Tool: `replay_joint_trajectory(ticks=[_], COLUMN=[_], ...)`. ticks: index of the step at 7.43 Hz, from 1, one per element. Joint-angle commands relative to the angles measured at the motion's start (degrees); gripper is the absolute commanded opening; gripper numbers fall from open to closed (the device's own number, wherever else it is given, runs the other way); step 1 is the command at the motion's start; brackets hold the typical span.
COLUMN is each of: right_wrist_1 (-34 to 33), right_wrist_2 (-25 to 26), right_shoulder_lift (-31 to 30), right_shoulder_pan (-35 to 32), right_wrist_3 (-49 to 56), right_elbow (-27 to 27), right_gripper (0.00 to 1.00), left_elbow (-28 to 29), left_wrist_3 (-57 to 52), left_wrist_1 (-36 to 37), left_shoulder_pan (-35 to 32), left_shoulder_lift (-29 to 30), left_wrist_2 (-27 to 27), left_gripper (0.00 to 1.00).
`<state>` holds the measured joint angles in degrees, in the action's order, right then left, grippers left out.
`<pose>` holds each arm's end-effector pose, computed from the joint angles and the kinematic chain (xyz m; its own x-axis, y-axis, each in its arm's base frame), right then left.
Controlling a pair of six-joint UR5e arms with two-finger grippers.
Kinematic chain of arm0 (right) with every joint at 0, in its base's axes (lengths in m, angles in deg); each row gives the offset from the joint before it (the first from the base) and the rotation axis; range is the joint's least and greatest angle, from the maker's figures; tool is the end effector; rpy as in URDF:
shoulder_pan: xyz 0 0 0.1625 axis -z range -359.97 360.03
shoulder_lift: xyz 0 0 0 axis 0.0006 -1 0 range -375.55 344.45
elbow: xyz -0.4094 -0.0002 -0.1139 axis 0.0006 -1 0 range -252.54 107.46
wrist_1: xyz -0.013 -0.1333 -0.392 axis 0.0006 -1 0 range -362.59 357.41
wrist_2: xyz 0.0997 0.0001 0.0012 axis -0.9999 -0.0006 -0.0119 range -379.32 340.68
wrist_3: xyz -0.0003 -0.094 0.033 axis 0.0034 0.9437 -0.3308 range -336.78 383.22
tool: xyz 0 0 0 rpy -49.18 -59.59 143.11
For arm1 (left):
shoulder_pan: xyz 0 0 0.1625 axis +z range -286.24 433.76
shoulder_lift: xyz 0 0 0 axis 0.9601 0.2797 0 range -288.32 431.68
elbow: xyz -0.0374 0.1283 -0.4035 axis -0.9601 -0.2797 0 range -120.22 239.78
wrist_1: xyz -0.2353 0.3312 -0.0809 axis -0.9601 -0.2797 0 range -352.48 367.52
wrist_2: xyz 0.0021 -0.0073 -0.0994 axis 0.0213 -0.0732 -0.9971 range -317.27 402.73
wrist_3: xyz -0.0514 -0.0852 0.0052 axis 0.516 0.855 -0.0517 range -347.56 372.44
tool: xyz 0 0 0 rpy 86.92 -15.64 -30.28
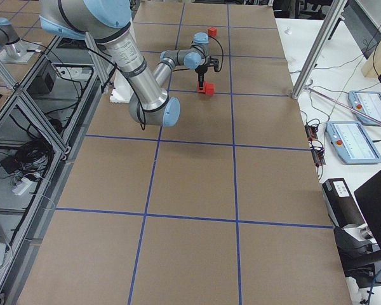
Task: Form red blocks into L shape at center
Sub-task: 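Lower the red cube beside the center cube, farther from the robot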
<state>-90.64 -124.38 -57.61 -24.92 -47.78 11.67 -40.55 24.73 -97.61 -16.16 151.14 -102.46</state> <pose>-0.6300 -0.4116 0.1837 0.6949 -0.0233 0.7187 -0.0183 0.9986 0.0501 -0.0509 -0.4255 0.6111 0.5578 0.0019 -0.8300 0.1200 0.9893 0.0829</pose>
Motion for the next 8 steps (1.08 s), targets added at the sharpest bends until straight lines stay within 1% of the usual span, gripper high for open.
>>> replay_joint_trajectory(ticks=[1,8], right_wrist_1=[-0.11,-0.02], right_wrist_2=[0.29,0.55], right_shoulder_lift=[-0.13,-0.13], right_shoulder_pan=[-0.01,0.08], right_wrist_3=[1.55,1.74], right_elbow=[-0.10,-0.71], right_gripper=[0.00,0.00], left_elbow=[-0.04,-0.13], left_wrist_3=[0.10,0.72], left_wrist_1=[-0.07,-0.07], left_shoulder_pan=[0.00,0.00], left_shoulder_lift=[0.00,0.00], left_wrist_2=[-0.09,-0.26], left_gripper=[1.00,1.00])
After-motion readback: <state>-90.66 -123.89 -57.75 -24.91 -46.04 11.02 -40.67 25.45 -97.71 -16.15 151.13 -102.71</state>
